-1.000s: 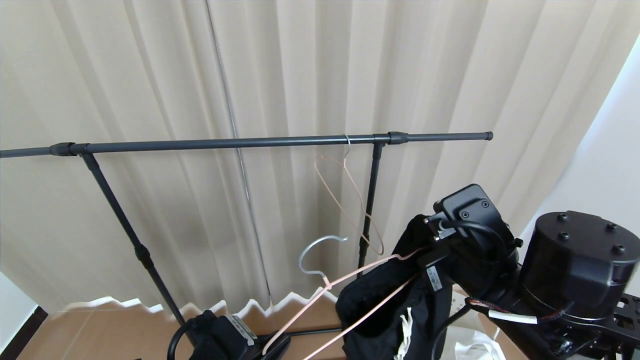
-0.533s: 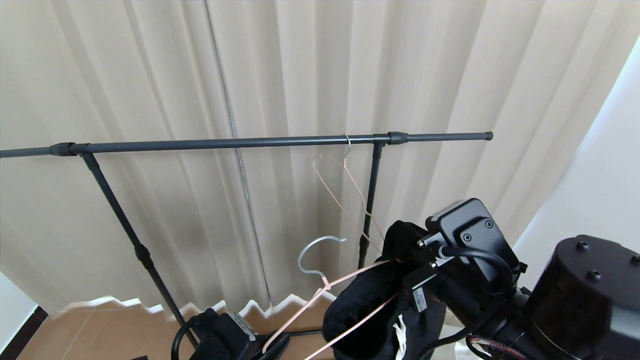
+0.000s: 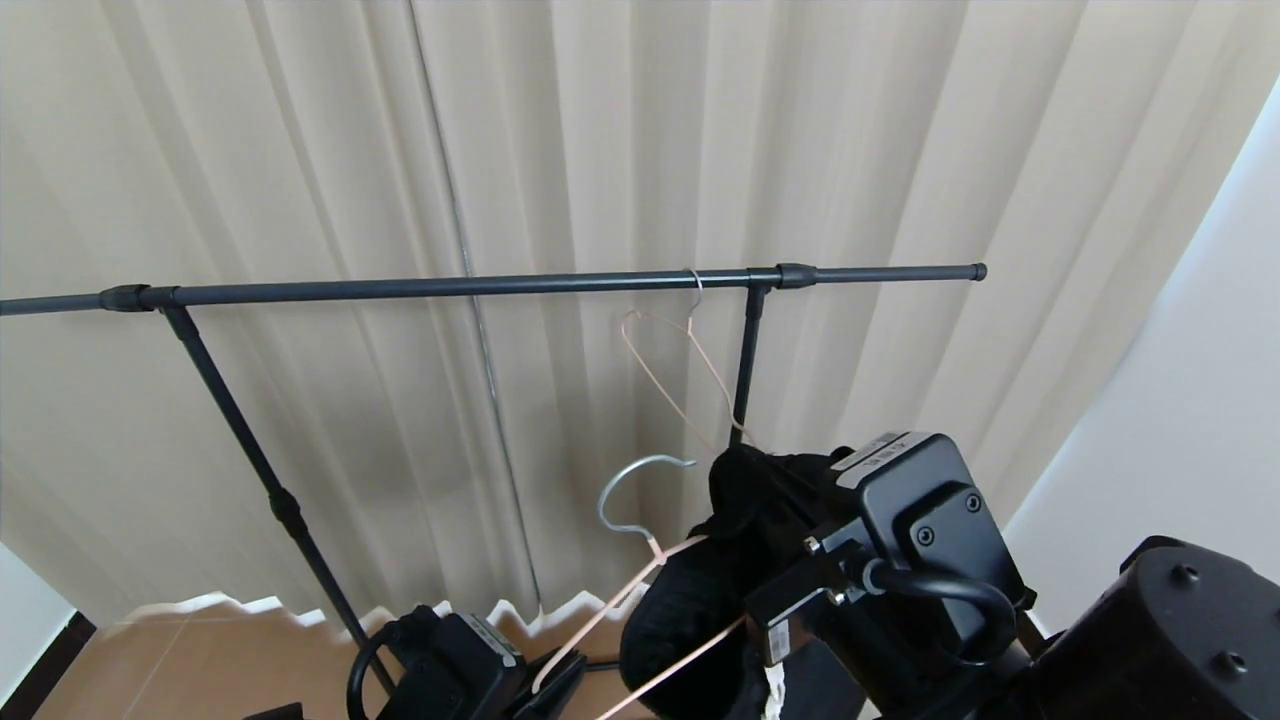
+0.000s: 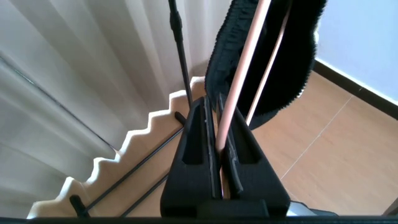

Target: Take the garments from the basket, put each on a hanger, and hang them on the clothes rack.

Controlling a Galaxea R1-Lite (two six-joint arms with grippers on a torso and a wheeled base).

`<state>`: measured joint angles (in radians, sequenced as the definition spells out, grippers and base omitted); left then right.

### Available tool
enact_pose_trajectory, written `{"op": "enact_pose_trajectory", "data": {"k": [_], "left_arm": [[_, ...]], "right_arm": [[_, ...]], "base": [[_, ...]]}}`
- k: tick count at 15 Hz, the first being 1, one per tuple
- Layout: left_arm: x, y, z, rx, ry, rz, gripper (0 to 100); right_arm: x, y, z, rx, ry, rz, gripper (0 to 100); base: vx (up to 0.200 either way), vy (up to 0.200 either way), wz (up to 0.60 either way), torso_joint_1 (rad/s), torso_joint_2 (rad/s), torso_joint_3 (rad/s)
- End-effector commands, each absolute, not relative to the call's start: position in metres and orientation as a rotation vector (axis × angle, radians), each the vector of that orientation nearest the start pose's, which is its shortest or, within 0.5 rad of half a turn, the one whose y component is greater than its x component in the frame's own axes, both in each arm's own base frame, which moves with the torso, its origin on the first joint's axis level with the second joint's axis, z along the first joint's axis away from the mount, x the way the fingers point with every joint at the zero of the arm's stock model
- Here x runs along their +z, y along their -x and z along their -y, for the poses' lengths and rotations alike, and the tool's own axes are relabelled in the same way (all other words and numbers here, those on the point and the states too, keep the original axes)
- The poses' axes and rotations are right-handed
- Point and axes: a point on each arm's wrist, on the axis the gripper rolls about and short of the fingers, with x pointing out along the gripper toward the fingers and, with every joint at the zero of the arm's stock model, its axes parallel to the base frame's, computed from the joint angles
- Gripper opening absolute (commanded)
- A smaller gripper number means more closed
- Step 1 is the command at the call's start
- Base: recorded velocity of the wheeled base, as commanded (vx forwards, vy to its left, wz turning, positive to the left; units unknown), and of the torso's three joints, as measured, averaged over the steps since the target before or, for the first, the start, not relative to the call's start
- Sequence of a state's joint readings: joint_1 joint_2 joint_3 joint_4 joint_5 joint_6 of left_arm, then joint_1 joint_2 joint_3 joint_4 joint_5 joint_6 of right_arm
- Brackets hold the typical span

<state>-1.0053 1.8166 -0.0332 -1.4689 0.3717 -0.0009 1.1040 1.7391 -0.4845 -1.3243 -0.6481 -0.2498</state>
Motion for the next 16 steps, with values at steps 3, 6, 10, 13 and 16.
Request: {"op": "enact_pose_trajectory", "data": {"k": [3,6,10,13,16], "left_arm": [[0.074,-0.119,0.172,-0.616,-0.196,-0.242,0],[0.08,-0.125,0.18,-0.576,-0.129,-0.216,0],[0.087,-0.131,0.187,-0.537,-0.05,-0.187,0],[0.087,-0.131,0.188,-0.538,-0.034,-0.171,0],[0.086,-0.131,0.189,-0.541,-0.027,-0.157,0]], "right_arm": [[0.164,-0.13,-0.246,0.473,0.163,0.124,0],[0.164,-0.131,-0.247,0.473,0.164,0.123,0],[0.164,-0.134,-0.253,0.47,0.157,0.126,0],[0.171,-0.136,-0.257,0.455,0.116,0.135,0],[0.172,-0.138,-0.256,0.446,0.107,0.137,0]], "base": [[0.0,0.0,0.0,0.0,0.0,0.0],[0.0,0.0,0.0,0.0,0.0,0.0],[0.0,0.0,0.0,0.0,0.0,0.0],[0.0,0.0,0.0,0.0,0.0,0.0],[0.0,0.0,0.0,0.0,0.0,0.0]]}}
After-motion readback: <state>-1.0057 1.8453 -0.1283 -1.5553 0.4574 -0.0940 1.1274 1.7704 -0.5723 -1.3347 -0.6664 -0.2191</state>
